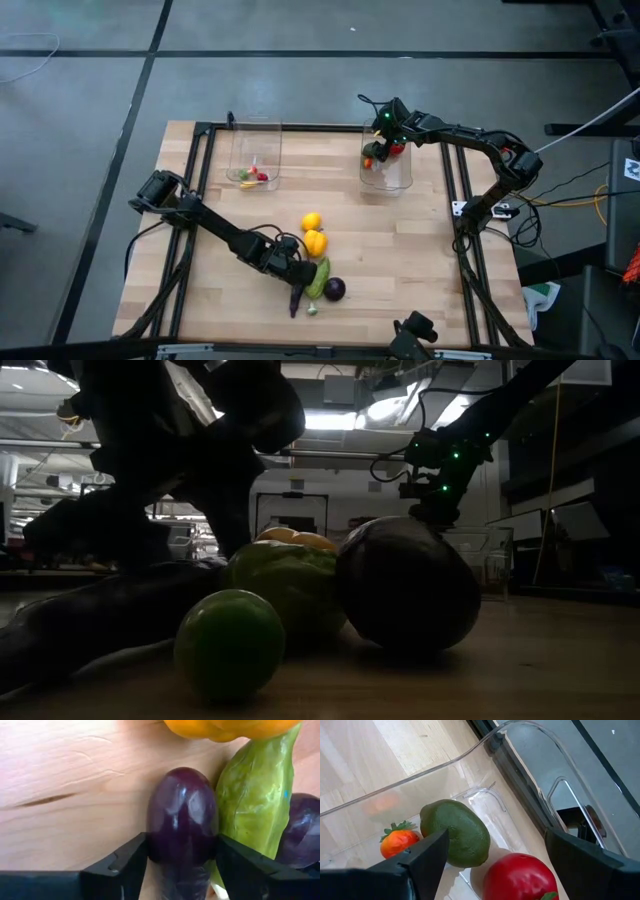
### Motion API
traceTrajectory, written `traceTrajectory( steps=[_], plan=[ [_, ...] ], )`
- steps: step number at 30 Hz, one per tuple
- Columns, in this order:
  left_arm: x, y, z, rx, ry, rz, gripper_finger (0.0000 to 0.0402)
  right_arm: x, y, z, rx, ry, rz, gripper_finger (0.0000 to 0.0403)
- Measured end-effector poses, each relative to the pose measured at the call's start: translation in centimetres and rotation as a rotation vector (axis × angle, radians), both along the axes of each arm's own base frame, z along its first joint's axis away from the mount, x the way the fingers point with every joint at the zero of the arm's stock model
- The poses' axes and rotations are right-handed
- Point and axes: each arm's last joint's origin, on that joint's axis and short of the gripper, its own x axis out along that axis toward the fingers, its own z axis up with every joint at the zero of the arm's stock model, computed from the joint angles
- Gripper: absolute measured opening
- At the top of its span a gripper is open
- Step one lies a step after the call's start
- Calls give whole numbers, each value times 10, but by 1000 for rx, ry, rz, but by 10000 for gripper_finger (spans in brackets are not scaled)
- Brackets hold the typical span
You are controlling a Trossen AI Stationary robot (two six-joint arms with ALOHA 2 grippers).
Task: Sort produce into baskets
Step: Put the violet eggplant into the left transparent bin
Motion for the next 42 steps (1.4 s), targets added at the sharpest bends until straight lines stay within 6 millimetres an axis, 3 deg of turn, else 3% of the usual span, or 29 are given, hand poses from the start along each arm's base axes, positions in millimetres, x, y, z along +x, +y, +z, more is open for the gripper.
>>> traceTrajectory(
  steps=[7,20,31,42],
  plan=[
    [0,0,4,-5,-11,-2,196,0,0,0,0,0,0,325],
    [-19,23,51,37,-17,-35,203,0,0,0,0,0,0,325],
    [-48,76,109,127,-79,14,203,0,0,0,3,-4,-7,325],
    [-76,147,154,394,-200,139,202,1,-1,1,-1,-18,-6,325]
  ],
)
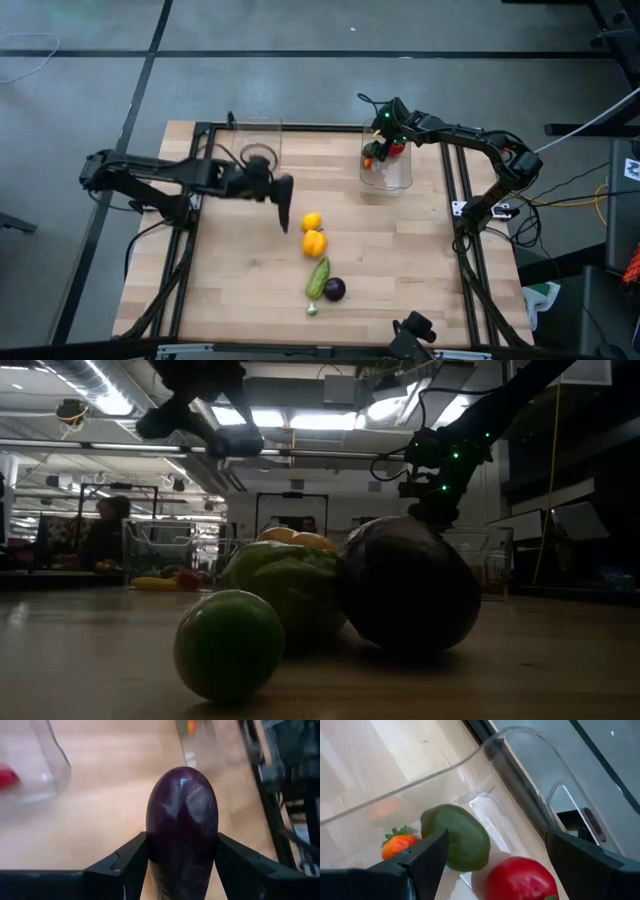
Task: Sort produce into baskets
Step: Put the violet eggplant into the left transparent bin
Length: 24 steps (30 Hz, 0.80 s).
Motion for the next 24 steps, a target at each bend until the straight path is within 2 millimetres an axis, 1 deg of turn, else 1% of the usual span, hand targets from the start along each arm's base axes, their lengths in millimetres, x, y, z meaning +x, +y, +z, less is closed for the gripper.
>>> traceTrajectory(
  steps=[6,13,18,24],
  plan=[
    [-17,46,12,151,25,87,202,3,2,0,68,-71,68,325],
    [-35,95,12,282,159,166,202,7,7,1,187,-186,184,325],
    [-50,121,11,333,245,209,202,15,17,2,247,-236,272,325],
    [-65,142,10,370,320,241,202,37,38,6,221,-275,383,325]
  ],
)
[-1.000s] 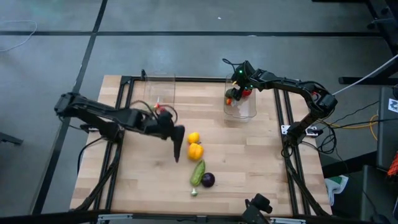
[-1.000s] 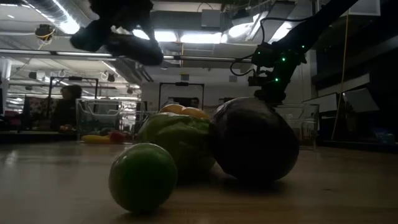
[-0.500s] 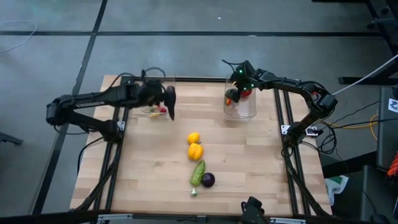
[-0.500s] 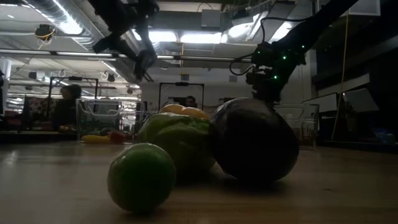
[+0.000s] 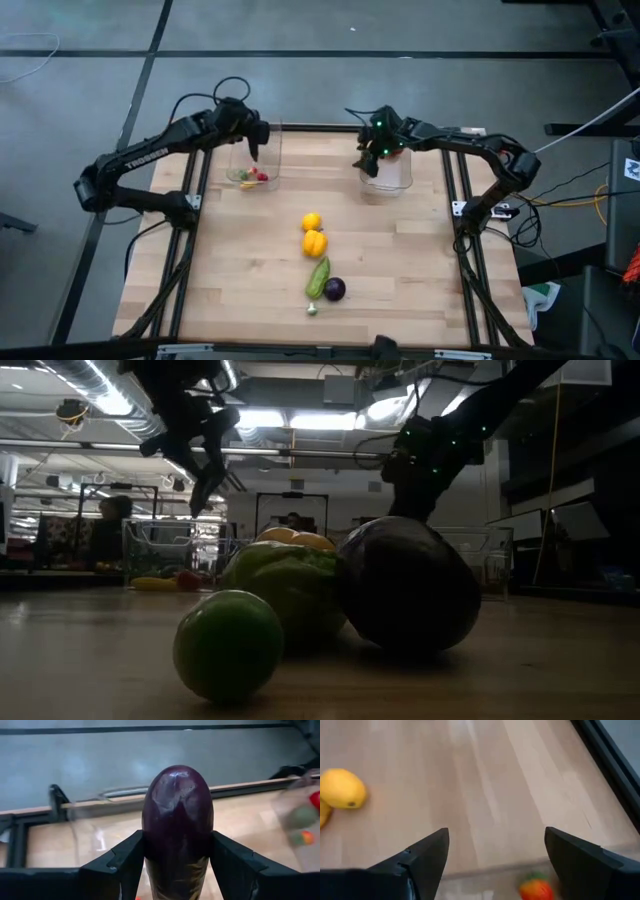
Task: Sort produce into baskets
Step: Put the violet eggplant into the left transparent bin
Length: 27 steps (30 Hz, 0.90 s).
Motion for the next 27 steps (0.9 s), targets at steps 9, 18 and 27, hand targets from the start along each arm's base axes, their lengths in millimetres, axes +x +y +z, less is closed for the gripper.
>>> traceTrajectory(
  steps=[9,18,27],
  plan=[
    [-17,12,-22,-53,86,70,202,34,47,6,-47,-83,169,325],
    [-27,11,-52,-118,158,95,202,55,102,8,-39,-114,332,325],
    [-30,8,-77,-138,183,93,210,67,153,12,-46,-162,482,325]
  ],
)
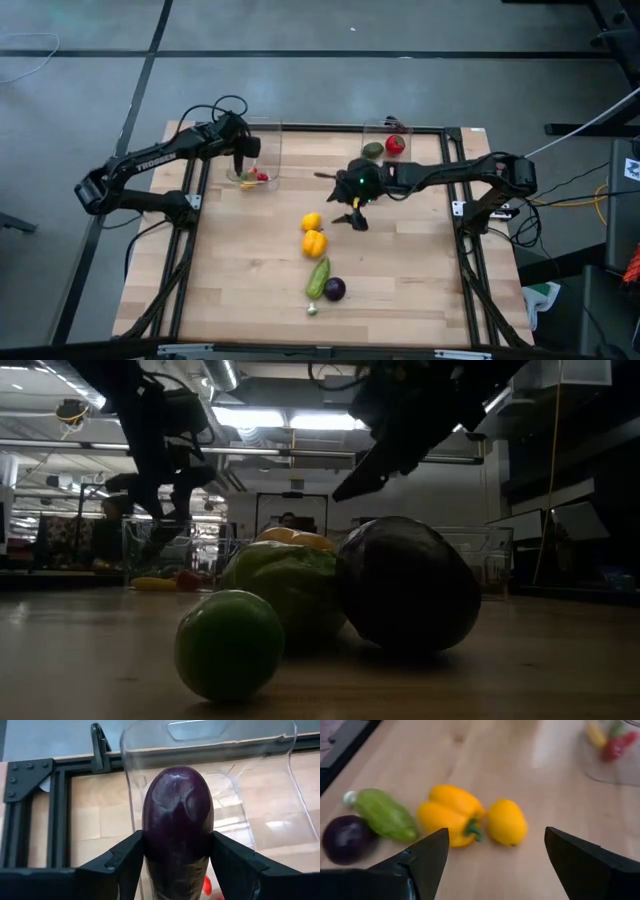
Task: Sort produce into baskets
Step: Put the violet eggplant into the left transparent bin
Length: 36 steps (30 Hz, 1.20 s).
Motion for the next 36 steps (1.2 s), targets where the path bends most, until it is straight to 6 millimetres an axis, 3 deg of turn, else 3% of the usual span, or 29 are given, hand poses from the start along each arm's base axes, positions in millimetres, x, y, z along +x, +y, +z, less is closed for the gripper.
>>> traceTrajectory(
  steps=[13,36],
  plan=[
    [0,0,-29,66,30,-103,211,6,41,6,-6,-82,120,325],
    [-1,-1,-30,57,25,-89,212,7,42,7,-7,-90,120,325]
  ],
)
